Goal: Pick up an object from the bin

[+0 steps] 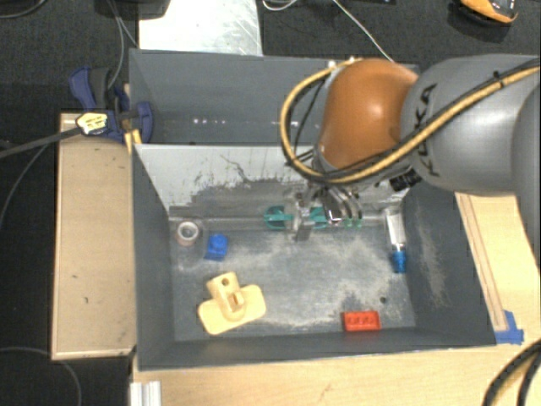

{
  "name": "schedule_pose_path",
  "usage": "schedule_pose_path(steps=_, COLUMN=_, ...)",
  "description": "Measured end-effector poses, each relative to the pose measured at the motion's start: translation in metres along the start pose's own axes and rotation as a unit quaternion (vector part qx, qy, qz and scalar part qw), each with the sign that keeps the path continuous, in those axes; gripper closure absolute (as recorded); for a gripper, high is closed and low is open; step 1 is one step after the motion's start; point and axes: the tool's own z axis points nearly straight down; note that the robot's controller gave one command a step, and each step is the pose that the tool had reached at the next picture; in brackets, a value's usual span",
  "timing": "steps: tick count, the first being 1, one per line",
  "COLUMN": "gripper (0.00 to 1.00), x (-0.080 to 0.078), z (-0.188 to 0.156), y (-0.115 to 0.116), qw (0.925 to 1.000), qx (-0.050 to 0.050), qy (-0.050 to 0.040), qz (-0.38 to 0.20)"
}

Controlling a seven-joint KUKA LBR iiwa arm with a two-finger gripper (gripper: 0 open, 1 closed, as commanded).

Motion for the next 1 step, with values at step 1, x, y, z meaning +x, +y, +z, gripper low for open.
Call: schedule_pose_path(steps=1, gripper=1.0, x=0.0017, z=0.0125, y=-0.0263, qw=1.0, qx=0.001, qy=0.0055, qz=-0.008)
